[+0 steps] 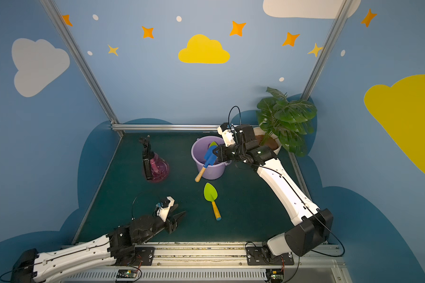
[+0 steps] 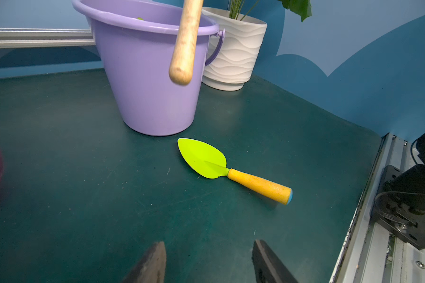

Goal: Organize the gardening tools
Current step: Place the gardening tool in the container.

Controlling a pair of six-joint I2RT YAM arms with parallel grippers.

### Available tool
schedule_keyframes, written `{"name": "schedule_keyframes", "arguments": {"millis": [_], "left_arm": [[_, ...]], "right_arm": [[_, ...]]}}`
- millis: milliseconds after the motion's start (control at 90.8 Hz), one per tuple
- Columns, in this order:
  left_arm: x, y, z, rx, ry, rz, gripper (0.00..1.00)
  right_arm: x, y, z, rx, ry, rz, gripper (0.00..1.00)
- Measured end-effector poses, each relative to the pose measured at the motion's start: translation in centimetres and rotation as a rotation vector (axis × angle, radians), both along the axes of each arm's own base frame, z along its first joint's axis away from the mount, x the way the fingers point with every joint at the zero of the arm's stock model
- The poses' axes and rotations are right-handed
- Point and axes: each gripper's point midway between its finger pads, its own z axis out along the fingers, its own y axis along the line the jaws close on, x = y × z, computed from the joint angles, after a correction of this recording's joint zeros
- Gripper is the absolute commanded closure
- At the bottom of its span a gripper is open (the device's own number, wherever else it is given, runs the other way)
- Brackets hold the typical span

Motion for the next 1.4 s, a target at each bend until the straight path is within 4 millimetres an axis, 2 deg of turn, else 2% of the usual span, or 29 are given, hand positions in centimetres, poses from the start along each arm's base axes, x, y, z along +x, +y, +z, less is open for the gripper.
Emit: {"name": "schedule_keyframes", "arguments": {"millis": [231, 319, 429, 584, 749, 881, 1200, 1398], "left_arm": [[0.0, 0.1, -0.3, 0.0, 0.007, 0.003, 0.39], [0.0, 0.1, -0.3, -0.002, 0.007, 0.004, 0.39], [0.0, 0.1, -0.3, -0.006, 0.007, 0.005, 0.39], [0.0, 0.2, -0.3, -0.006, 0.01, 0.009, 0.39], [0.0, 0.3, -0.6, -0.005, 0.015, 0.012, 0.39], [0.0, 0.3, -0.7, -0.006, 0.017, 0.015, 0.39], [0.0, 0.4, -0.7, -0.009, 0.021, 0.02, 0.39], [0.0, 0.4, -0.7, -0.009, 0.021, 0.021, 0.39]], "right_arm": [[2.5, -2.0, 4.3, -0.016, -0.158, -0.047, 1.0], [3.6, -2.5, 5.0, -0.039, -0.199, -0.063, 1.0], [5.0, -2.7, 4.7, -0.084, -0.235, -0.071, 1.0], [6.6, -2.4, 2.8, -0.159, -0.249, -0.047, 1.0], [7.5, -2.3, -0.4, -0.256, -0.223, -0.005, 1.0], [8.2, -2.0, -2.2, -0.307, -0.207, 0.023, 1.0], [8.9, 0.2, -6.8, -0.398, -0.123, 0.124, 1.0], [8.9, 0.8, -9.5, -0.45, -0.065, 0.161, 1.0]]}}
